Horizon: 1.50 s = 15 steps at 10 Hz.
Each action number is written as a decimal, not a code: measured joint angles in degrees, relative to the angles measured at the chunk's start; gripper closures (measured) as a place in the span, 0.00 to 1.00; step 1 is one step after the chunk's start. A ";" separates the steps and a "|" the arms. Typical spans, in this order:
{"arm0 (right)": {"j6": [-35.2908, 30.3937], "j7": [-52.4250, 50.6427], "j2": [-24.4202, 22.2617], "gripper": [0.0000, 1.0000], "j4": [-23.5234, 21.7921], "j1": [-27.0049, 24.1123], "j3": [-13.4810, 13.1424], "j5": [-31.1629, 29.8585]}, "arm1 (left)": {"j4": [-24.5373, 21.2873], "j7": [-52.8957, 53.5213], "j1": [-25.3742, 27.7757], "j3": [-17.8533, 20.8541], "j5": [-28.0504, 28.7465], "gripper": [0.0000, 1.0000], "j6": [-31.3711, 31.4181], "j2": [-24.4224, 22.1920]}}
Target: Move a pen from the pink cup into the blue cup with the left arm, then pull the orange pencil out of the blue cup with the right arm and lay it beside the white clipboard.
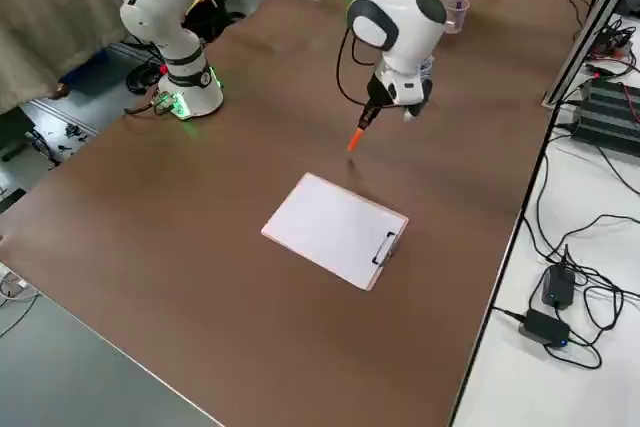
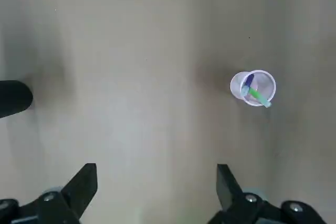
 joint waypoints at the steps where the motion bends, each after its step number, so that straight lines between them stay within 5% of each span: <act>1: 0.32 -0.19 1.07 0.84 0.49 0.00 0.02 0.00 | 0.00 0.00 0.00 0.00 0.00 0.00 0.00 0.00; 7: 6.55 -1.74 8.02 0.84 5.40 -0.59 0.01 1.67 | -0.01 -0.02 0.00 0.00 0.00 0.00 0.00 0.10; 15: 17.21 -12.94 15.72 0.84 7.74 -3.58 -0.11 11.62 | -0.01 -0.02 0.00 -0.01 0.00 0.00 -0.01 0.20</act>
